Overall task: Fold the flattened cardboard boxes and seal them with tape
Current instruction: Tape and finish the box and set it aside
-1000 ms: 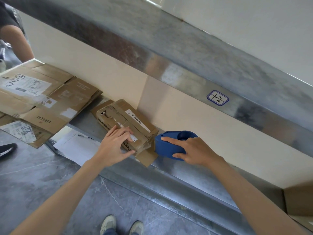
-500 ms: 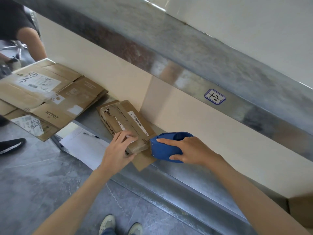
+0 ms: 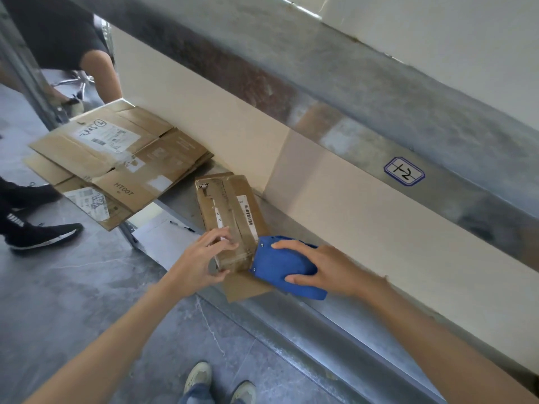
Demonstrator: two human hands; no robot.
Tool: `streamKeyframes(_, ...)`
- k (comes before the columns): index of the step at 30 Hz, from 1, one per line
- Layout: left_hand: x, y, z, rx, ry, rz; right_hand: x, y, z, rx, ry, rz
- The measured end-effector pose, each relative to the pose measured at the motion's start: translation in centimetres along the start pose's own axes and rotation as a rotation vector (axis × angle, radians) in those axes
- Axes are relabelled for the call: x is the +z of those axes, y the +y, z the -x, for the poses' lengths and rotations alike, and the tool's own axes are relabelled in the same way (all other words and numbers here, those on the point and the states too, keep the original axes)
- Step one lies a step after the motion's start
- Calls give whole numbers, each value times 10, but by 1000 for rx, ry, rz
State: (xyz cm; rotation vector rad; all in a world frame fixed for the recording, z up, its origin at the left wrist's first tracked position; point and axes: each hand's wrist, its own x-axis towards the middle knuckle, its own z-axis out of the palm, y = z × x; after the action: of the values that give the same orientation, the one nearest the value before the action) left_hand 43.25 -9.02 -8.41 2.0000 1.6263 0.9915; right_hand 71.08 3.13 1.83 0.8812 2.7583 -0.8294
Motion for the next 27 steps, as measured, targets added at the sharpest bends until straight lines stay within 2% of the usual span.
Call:
streamKeyframes(8, 3, -4, -1, -6, 14, 19, -6, 6, 16, 19, -10, 42)
streamKeyframes(11, 5, -5, 0, -22, 10, 22, -18, 25, 29, 82, 52, 190)
streamKeyframes(15, 7, -8, -1, -34, 11, 20, -30, 38, 37, 169, 107, 167)
streamKeyframes(27, 5, -3, -1, -27, 26, 1, -19, 19, 18, 150, 164, 525)
